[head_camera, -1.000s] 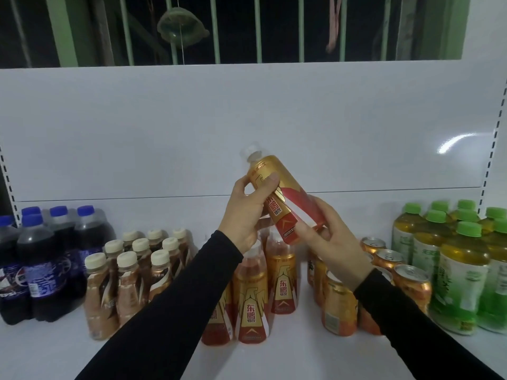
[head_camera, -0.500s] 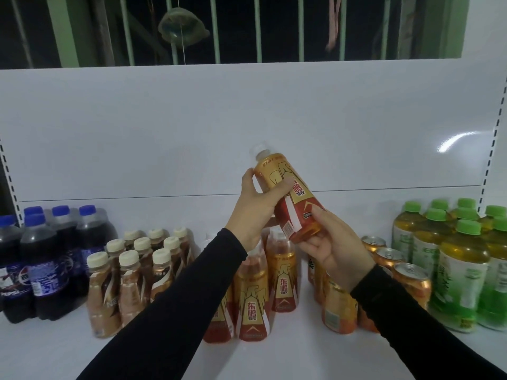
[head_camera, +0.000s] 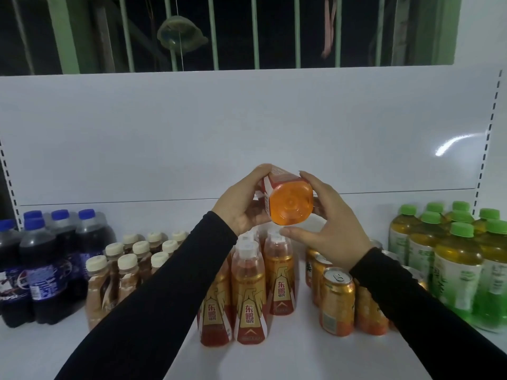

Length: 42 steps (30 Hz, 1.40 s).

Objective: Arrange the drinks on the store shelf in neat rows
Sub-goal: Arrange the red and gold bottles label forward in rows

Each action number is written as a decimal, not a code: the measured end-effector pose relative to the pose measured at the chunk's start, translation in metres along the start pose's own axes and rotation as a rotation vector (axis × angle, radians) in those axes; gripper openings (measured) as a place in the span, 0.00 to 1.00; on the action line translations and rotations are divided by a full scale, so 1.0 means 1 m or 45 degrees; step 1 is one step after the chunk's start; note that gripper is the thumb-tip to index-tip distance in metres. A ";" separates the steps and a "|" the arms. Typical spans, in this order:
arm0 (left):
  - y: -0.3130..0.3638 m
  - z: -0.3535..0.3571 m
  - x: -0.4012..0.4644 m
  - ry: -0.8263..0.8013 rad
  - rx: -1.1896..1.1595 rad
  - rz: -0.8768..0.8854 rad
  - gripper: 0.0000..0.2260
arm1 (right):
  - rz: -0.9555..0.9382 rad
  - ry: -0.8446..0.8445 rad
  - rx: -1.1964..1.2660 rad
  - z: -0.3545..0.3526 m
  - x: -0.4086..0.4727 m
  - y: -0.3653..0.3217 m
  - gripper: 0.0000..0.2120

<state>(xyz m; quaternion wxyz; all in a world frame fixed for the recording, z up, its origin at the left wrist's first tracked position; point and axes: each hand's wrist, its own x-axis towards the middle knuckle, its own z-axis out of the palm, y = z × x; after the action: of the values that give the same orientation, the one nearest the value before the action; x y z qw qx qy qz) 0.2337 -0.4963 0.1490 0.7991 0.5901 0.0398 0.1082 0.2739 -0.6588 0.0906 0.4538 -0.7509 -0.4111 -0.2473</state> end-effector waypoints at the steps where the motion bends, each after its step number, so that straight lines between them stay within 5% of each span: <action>1: 0.001 0.000 -0.001 0.009 0.003 -0.019 0.13 | -0.016 0.032 -0.014 0.000 0.002 -0.003 0.43; 15: 0.001 0.001 -0.003 -0.003 -0.001 -0.080 0.14 | -0.063 0.075 -0.041 -0.001 0.003 -0.008 0.38; 19: -0.003 0.000 0.001 -0.019 0.094 0.070 0.11 | 0.035 0.022 0.230 -0.002 -0.003 -0.005 0.34; 22: -0.010 -0.002 0.006 -0.054 0.250 0.237 0.24 | 0.200 0.049 0.481 -0.004 -0.003 -0.001 0.28; 28: -0.024 -0.004 0.007 -0.375 0.380 0.509 0.36 | 0.317 -0.203 0.452 -0.015 0.001 0.009 0.20; 31: -0.025 -0.004 0.008 -0.467 0.428 0.548 0.38 | 0.302 -0.150 0.455 -0.016 -0.002 0.017 0.24; 37: -0.019 -0.004 0.001 -0.443 0.475 0.780 0.22 | 0.305 0.077 0.267 -0.002 -0.011 0.039 0.35; 42: -0.037 -0.013 -0.003 -0.523 0.575 0.782 0.24 | 0.236 0.222 0.118 0.004 -0.014 0.055 0.35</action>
<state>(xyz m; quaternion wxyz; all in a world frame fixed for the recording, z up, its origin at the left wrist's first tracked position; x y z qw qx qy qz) 0.2333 -0.4955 0.1096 0.5720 0.7437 -0.2750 0.2099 0.3125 -0.6745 0.0517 0.5430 -0.7396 -0.3099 -0.2493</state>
